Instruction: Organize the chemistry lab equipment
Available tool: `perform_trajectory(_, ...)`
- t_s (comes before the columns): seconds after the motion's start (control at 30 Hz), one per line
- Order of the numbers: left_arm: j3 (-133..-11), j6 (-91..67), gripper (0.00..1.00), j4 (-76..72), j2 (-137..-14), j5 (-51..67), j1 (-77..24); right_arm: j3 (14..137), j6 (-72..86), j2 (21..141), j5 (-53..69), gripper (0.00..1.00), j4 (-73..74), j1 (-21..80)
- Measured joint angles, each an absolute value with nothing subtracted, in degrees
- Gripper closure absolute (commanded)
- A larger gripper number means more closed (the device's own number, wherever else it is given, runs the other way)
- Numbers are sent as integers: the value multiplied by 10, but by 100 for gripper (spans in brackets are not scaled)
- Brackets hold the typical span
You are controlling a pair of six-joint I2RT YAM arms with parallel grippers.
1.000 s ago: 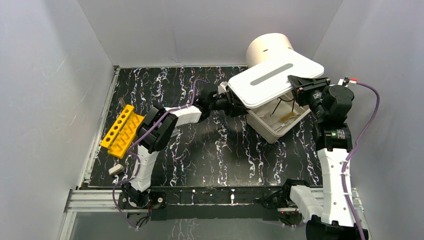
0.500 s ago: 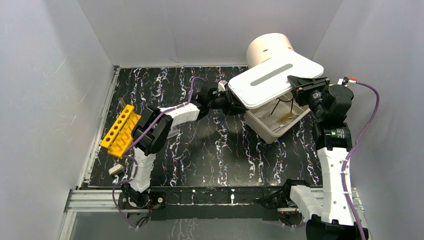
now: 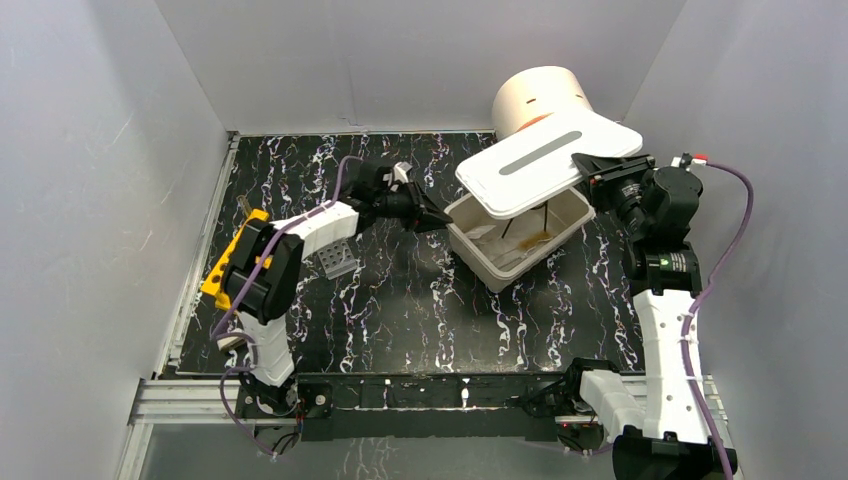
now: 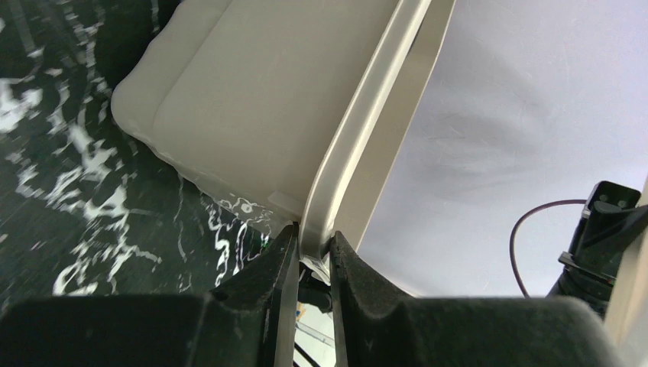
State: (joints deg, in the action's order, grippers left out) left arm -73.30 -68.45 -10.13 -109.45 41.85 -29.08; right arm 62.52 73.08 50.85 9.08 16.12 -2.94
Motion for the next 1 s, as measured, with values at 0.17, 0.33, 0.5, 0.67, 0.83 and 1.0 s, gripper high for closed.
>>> perform_trajectory(0.17, -695, -650, 92, -55, -1047, 435, -258, 600, 722, 508, 105, 93, 158, -29)
perform_trajectory(0.33, -675, -630, 87, -33, -1016, 441, -239, 555, 713, 507, 145, 95, 152, -29)
perform_trajectory(0.5, -667, -626, 79, -24, -1008, 443, -233, 503, 714, 487, 174, 96, 147, -29)
perform_trajectory(0.67, -667, -618, 69, -7, -1008, 441, -232, 462, 718, 470, 193, 96, 136, -29)
perform_trajectory(0.83, -667, -611, 48, 10, -1008, 441, -229, 436, 721, 469, 199, 95, 120, -29)
perform_trajectory(1.0, -667, -615, 32, 30, -1000, 441, -220, 417, 723, 465, 204, 93, 100, -30)
